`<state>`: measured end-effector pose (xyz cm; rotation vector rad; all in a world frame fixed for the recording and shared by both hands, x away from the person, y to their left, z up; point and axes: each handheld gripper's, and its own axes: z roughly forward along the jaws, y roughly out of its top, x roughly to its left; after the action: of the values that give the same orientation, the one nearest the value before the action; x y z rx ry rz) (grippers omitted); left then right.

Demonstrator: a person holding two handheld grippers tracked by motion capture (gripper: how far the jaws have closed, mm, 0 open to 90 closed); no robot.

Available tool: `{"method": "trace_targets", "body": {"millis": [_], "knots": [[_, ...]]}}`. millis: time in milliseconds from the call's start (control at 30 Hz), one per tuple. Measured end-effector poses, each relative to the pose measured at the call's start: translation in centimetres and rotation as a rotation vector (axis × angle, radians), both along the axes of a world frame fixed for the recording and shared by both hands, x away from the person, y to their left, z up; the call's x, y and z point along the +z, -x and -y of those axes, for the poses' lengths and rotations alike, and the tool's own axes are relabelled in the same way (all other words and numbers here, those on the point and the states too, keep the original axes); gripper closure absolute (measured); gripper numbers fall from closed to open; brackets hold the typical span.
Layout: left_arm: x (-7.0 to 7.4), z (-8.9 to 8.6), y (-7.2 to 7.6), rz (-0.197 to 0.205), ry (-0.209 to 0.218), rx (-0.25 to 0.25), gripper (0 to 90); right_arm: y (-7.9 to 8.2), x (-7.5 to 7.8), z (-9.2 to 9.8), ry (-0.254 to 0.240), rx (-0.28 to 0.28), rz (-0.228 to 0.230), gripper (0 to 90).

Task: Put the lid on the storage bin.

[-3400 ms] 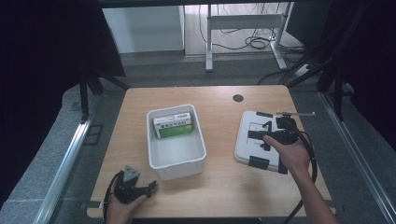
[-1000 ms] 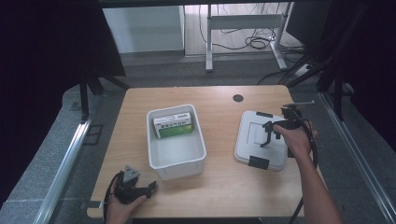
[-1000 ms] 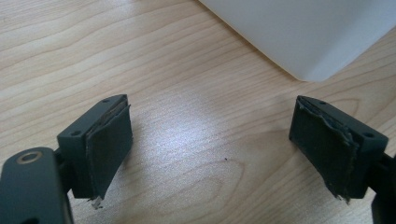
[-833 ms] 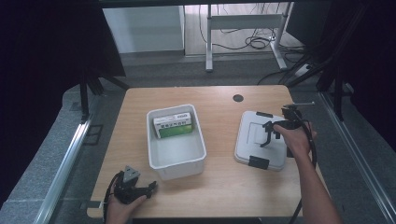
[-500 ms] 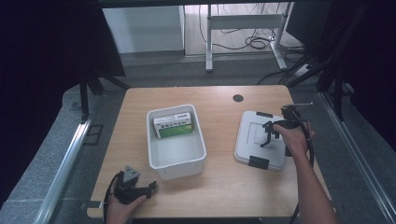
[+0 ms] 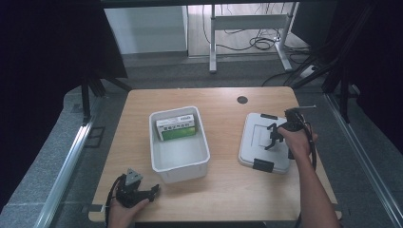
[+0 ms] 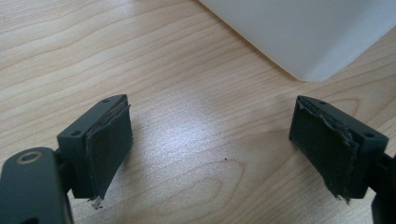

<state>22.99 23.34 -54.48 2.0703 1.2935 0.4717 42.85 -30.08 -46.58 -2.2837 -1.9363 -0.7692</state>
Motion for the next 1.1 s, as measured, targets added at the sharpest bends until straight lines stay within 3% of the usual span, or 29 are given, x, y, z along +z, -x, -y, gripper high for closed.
{"method": "trace_targets", "body": {"millis": [233, 667, 1100], "knots": [[0.0, 0.0, 0.0, 0.0, 0.0, 0.0, 13.2, 0.1, 0.0, 0.3, -0.05, -0.047, -0.02, 84.3], [0.0, 0.0, 0.0, 0.0, 0.0, 0.0, 13.2, 0.6, 0.8, 0.3, -0.064, -0.056, -0.001, 84.4], [0.0, 0.0, 0.0, 0.0, 0.0, 0.0, 13.2, 1.9, 4.5, 0.6, -0.093, -0.035, 0.076, 84.4]]}}
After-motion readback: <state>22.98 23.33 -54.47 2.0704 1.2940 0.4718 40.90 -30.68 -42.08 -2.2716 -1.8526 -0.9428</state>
